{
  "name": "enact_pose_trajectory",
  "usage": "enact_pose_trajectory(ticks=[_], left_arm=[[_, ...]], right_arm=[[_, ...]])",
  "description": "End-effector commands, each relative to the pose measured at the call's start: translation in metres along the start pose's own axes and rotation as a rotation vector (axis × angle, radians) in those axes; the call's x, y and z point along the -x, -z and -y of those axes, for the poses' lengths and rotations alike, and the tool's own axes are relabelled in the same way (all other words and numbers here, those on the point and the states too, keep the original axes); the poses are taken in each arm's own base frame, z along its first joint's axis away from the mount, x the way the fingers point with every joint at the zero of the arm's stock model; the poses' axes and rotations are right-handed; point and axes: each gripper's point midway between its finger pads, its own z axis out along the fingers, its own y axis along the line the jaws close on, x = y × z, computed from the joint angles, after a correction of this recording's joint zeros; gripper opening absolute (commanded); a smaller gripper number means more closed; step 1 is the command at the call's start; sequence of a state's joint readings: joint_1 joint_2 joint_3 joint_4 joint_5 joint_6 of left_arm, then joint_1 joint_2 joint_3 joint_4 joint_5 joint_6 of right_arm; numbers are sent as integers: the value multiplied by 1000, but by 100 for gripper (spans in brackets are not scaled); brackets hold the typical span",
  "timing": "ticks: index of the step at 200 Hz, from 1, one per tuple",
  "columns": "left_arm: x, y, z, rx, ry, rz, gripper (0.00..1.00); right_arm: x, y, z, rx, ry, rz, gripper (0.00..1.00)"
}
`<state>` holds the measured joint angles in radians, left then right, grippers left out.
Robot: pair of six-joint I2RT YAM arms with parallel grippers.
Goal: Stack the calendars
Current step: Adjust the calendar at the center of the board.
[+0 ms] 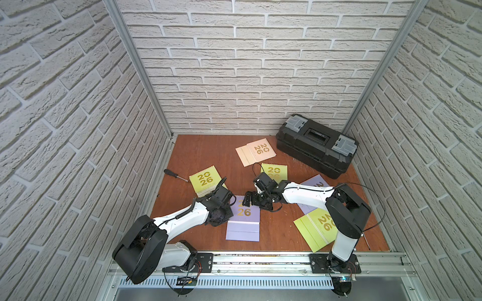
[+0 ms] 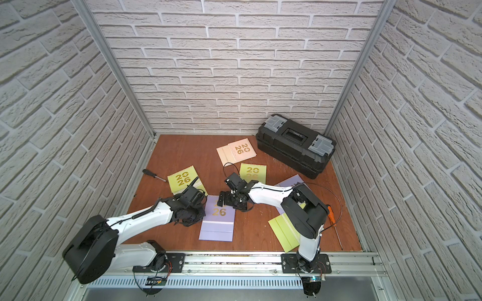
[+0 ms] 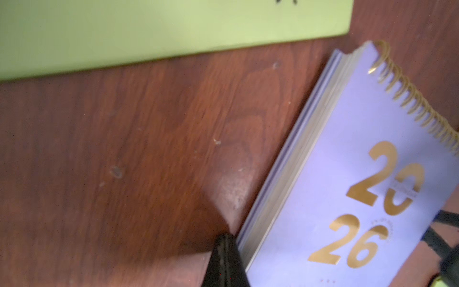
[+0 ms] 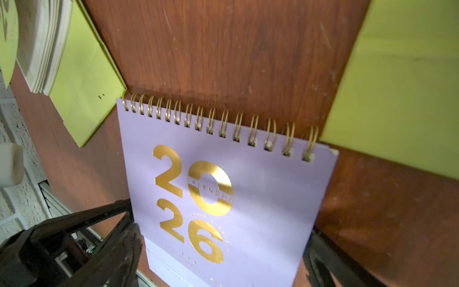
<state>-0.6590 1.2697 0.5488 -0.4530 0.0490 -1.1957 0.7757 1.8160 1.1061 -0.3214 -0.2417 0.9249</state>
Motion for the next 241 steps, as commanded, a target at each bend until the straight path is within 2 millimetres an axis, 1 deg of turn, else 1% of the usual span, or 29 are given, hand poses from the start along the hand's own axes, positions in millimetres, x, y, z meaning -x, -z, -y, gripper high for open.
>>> enact_pose_trajectory(ticks=[1,24,55,79,104,133,150,167,189,211,241], left_arm=[[-21,-6,-28,97,20,-67,0],[-18,-3,-31,122,8,-53,0],[-9,14,-35,182,-32,-17,0],[2,30,-35,203,-50,21,0],[17,46,-27,191,-63,47,0],[38,62,-9,144,-70,83,0],[51,66,5,100,-66,94,0],[65,66,20,52,-62,103,0],[81,61,43,-8,-63,109,0],[96,49,67,-72,-57,106,0],[116,30,98,-128,-63,102,0]], right_arm=[[5,2,-6,13,23,7,99],[5,4,-3,5,17,6,99],[7,11,-1,-4,19,16,99],[11,23,4,-28,15,35,99],[19,41,15,-56,0,61,99],[34,68,30,-76,-20,108,99],[45,83,41,-92,-25,132,99],[58,97,55,-112,-33,152,99],[77,113,74,-139,-47,177,99],[98,124,91,-161,-67,191,99],[125,135,107,-175,-91,205,99]])
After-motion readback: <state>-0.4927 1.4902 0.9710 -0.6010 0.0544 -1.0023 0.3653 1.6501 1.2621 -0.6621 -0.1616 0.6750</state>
